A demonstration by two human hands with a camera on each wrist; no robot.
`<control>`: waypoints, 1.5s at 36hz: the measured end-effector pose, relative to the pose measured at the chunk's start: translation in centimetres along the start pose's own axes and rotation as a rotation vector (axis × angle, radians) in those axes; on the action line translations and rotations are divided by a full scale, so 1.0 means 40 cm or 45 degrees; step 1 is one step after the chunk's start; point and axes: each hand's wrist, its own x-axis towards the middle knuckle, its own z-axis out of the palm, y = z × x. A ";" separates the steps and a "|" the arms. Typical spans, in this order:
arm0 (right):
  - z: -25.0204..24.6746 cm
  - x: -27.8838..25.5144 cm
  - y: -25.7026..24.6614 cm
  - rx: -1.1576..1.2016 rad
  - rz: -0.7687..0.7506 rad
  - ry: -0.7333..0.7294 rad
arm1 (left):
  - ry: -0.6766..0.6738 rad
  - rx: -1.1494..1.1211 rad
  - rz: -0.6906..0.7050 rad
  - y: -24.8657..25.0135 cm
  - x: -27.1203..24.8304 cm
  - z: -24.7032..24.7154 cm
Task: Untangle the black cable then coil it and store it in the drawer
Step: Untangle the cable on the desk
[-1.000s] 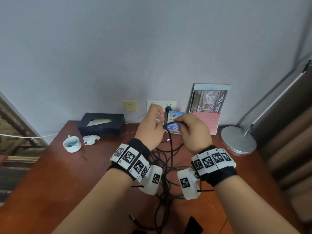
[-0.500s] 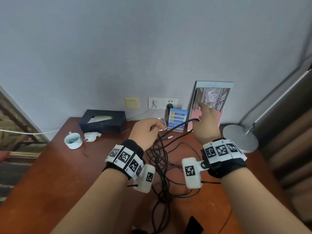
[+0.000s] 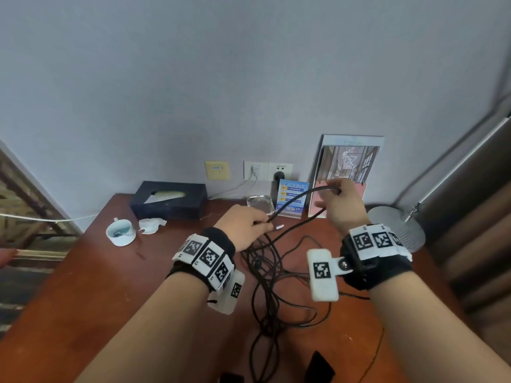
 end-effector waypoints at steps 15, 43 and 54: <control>0.076 -0.060 -0.006 -0.783 -1.319 -0.104 | 0.267 0.402 -0.160 0.028 0.031 -0.034; 0.004 0.025 -0.018 -0.067 -0.209 0.214 | 0.312 -0.299 -0.088 -0.042 0.017 0.007; 0.089 -0.033 0.035 -1.068 -1.029 -0.322 | 0.394 -0.230 0.060 0.028 0.023 0.003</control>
